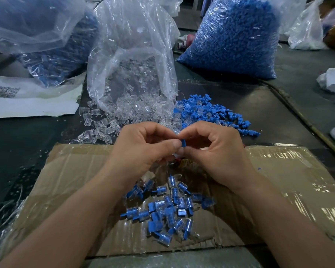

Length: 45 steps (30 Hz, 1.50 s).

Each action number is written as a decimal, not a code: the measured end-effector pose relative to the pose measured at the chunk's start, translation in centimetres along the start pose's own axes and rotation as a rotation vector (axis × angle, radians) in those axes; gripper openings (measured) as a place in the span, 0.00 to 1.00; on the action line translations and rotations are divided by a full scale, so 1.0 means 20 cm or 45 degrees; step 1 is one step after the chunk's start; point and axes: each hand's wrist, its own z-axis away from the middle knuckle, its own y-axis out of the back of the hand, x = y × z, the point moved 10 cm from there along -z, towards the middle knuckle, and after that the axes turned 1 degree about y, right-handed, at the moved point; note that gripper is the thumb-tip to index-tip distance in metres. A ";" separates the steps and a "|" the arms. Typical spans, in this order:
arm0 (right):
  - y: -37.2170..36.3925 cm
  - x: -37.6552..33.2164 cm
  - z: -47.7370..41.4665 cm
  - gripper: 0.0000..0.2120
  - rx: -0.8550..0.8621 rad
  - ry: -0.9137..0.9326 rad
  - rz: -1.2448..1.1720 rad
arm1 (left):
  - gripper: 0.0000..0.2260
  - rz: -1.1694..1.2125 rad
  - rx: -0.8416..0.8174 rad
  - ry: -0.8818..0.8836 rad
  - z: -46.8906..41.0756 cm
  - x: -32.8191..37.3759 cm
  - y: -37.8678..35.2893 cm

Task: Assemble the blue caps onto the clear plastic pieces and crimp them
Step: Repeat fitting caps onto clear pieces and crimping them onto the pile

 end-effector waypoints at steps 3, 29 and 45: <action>-0.01 -0.02 0.00 0.12 -0.031 0.056 0.007 | 0.08 0.016 0.014 0.009 0.00 0.00 0.00; 0.02 -0.03 0.01 0.13 0.035 0.160 -0.023 | 0.16 0.191 -0.094 0.106 -0.01 -0.04 0.01; 0.01 -0.08 0.01 0.12 0.017 0.214 0.065 | 0.03 0.090 -0.110 0.089 -0.02 -0.04 -0.01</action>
